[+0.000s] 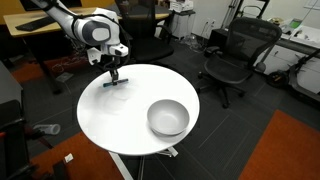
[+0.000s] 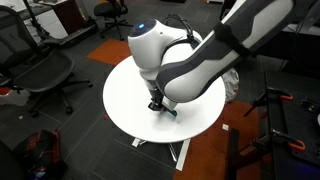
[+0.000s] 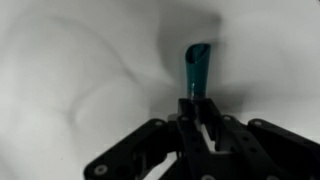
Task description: Put the pen in the grey bowl
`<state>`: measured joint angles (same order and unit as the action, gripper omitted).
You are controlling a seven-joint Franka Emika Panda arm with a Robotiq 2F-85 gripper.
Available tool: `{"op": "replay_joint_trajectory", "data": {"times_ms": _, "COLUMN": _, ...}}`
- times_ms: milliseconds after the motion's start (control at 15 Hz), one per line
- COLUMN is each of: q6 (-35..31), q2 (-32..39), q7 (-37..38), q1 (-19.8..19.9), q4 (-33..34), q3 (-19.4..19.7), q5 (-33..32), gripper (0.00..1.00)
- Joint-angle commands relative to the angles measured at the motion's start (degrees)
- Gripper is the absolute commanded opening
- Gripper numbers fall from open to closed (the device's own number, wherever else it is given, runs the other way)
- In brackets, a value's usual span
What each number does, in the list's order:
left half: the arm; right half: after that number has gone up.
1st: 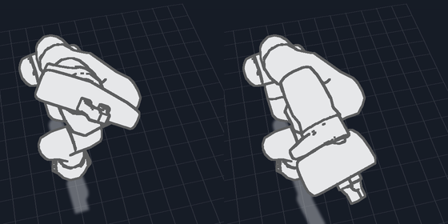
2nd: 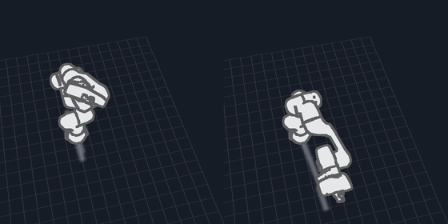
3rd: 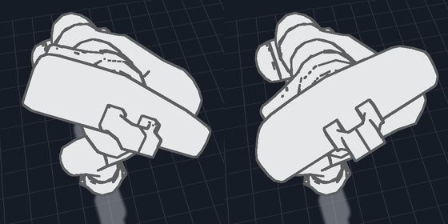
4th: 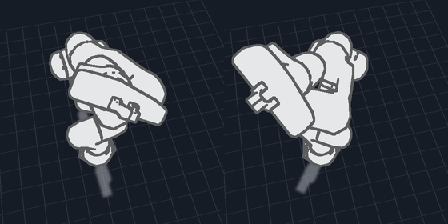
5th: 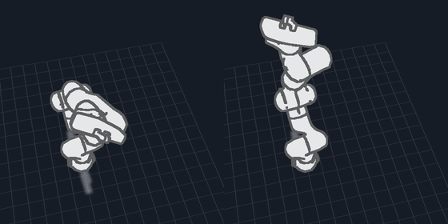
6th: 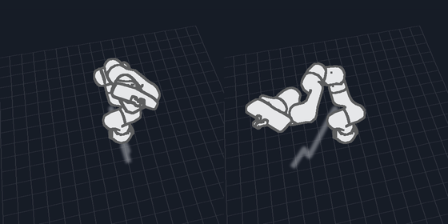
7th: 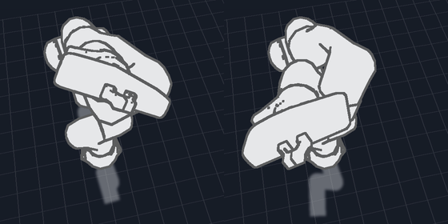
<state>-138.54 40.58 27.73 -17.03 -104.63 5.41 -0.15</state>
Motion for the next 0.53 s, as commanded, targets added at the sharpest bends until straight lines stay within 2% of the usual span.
{"op": "replay_joint_trajectory", "data": {"times_ms": 0, "q6": 3.46, "q2": -6.24, "q7": 2.40, "q1": 0.50, "q4": -3.17, "q3": 2.45, "q5": -2.11, "gripper": 0.05}}
{"op": "replay_joint_trajectory", "data": {"times_ms": 267, "q6": 4.77, "q2": -11.02, "q7": 3.54, "q1": 2.04, "q4": -4.36, "q3": 5.81, "q5": -4.97, "gripper": 0.05}}
{"op": "replay_joint_trajectory", "data": {"times_ms": 467, "q6": 5.63, "q2": -13.60, "q7": 5.07, "q1": 4.67, "q4": -4.31, "q3": 7.68, "q5": -6.53, "gripper": 0.05}}
